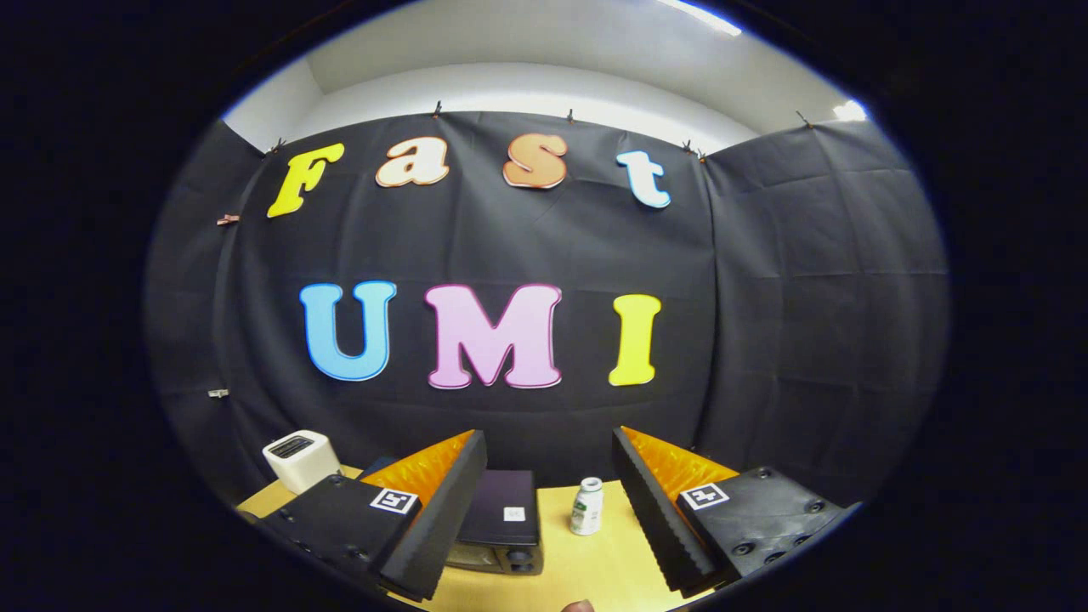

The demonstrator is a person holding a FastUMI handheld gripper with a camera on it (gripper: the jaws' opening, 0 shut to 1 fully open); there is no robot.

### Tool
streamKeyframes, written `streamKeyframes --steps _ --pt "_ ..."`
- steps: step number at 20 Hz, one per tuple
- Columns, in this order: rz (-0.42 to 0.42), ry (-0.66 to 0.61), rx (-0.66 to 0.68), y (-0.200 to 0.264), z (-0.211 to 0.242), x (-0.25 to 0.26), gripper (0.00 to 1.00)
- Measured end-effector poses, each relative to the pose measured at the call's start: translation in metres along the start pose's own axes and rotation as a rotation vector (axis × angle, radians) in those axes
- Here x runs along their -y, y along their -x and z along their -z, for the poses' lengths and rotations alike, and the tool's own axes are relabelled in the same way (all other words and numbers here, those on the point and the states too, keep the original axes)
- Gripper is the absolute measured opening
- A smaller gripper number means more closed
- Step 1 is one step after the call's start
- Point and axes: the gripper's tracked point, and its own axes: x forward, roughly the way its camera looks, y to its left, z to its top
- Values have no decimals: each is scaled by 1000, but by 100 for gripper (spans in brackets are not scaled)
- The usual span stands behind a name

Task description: Open the toaster oven, put the food inside, and close the toaster oven door.

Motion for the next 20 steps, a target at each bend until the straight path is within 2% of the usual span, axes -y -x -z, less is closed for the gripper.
streamKeyframes --steps 3,12,20 --pt "34 38 48 9 -12 27 96" --pt "85 3 27 29 -14 82 96" --pt "92 3 23 35 -16 88 96"
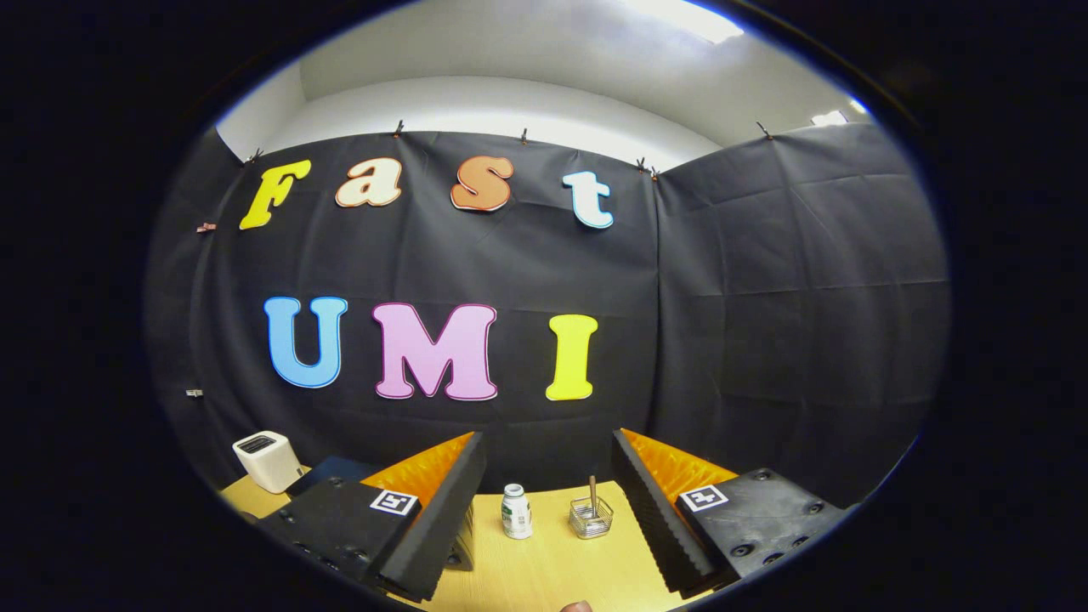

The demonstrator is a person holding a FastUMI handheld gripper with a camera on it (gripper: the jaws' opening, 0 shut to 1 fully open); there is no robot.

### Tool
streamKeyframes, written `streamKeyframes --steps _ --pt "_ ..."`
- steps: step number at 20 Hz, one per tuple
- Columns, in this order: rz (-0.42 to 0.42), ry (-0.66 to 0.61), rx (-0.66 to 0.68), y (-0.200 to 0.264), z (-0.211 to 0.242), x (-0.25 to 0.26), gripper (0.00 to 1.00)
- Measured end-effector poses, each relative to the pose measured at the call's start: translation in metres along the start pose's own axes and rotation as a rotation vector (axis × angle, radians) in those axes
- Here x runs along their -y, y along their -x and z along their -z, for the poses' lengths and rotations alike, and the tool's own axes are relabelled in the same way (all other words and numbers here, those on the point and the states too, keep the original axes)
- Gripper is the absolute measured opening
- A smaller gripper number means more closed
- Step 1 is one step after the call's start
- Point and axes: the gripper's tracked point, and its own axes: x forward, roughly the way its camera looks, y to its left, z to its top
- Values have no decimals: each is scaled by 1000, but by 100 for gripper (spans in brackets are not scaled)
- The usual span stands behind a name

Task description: Open the toaster oven, put the food inside, and close the toaster oven door.

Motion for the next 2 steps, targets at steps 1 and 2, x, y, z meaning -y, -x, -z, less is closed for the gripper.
streamKeyframes --steps 1,2 --pt "0 0 -1 1 1 0 96" --pt "-1 2 -3 2 1 0 96"
